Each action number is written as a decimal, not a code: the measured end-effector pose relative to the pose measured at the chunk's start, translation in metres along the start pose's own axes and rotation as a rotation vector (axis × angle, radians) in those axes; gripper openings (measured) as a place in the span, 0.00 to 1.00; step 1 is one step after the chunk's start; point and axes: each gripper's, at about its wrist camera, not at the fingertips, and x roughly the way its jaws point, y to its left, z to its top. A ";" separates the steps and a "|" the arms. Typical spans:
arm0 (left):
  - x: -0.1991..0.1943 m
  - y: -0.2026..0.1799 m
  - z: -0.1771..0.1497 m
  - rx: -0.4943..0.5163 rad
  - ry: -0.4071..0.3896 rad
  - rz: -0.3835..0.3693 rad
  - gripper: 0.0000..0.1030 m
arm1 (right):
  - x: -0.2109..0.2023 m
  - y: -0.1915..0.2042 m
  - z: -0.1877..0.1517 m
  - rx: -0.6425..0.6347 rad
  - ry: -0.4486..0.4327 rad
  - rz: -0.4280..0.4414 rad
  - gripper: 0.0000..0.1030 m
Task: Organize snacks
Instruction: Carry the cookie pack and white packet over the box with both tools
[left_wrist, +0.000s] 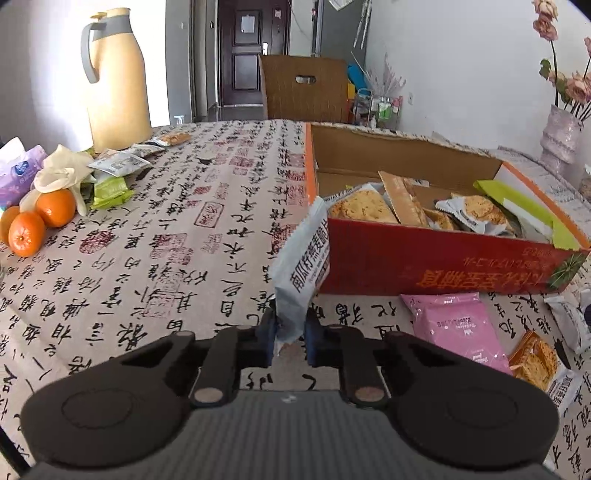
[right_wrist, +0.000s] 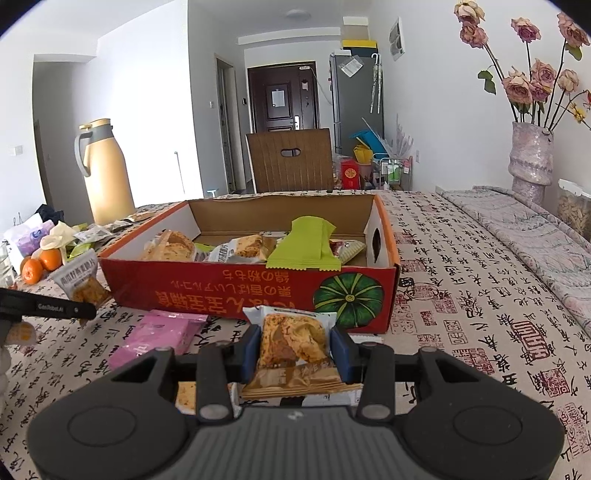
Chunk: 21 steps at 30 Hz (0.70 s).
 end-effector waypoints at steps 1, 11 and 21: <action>-0.003 0.000 0.000 0.000 -0.009 0.004 0.14 | -0.001 0.001 0.000 0.000 -0.001 0.001 0.39; -0.041 -0.008 0.000 0.010 -0.113 0.004 0.14 | -0.013 0.004 0.002 -0.006 -0.024 0.022 0.39; -0.074 -0.022 0.016 -0.024 -0.211 -0.019 0.14 | -0.022 0.010 0.017 -0.031 -0.074 0.061 0.39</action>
